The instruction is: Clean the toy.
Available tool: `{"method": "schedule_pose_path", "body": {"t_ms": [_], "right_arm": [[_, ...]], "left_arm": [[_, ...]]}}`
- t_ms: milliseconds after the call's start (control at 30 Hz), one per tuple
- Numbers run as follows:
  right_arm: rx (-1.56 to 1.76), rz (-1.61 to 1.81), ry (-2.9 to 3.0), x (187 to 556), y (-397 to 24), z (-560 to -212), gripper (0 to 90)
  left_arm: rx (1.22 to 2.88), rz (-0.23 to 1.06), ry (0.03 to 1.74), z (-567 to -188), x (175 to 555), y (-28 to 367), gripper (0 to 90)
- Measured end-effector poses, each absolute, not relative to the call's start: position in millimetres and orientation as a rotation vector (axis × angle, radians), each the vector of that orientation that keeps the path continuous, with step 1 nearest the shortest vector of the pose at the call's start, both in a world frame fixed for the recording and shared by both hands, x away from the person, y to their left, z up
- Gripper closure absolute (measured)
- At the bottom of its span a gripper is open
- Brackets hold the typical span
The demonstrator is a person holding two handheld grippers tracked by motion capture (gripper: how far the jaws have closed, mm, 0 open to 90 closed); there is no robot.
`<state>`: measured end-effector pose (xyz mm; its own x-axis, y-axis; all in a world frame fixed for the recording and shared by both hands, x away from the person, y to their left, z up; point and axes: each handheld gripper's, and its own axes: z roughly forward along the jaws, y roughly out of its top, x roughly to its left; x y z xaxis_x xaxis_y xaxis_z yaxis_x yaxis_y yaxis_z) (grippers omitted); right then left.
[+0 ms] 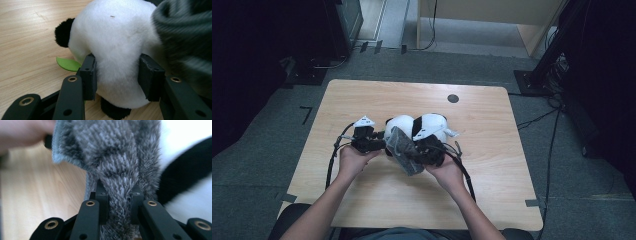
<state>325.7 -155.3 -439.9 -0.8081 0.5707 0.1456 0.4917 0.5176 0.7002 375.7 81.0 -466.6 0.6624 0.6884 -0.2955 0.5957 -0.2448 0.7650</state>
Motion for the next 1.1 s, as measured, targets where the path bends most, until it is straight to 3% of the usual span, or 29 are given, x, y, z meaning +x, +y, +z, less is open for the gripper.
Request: {"method": "schedule_pose_path", "body": {"t_ms": [400, 1100], "right_arm": [[0.915, 0.943, 2.705, 328.3, -156.2, -464.4, 76.8], [1.239, 0.939, 2.648, 319.5, -252.3, -463.0, 76.3]], "left_arm": [[1.951, 0.139, 1.002, -467.0, 375.5, 80.4, 54.5], [1.952, 0.141, 0.997, -467.5, 375.6, 78.6, 54.8]]}}
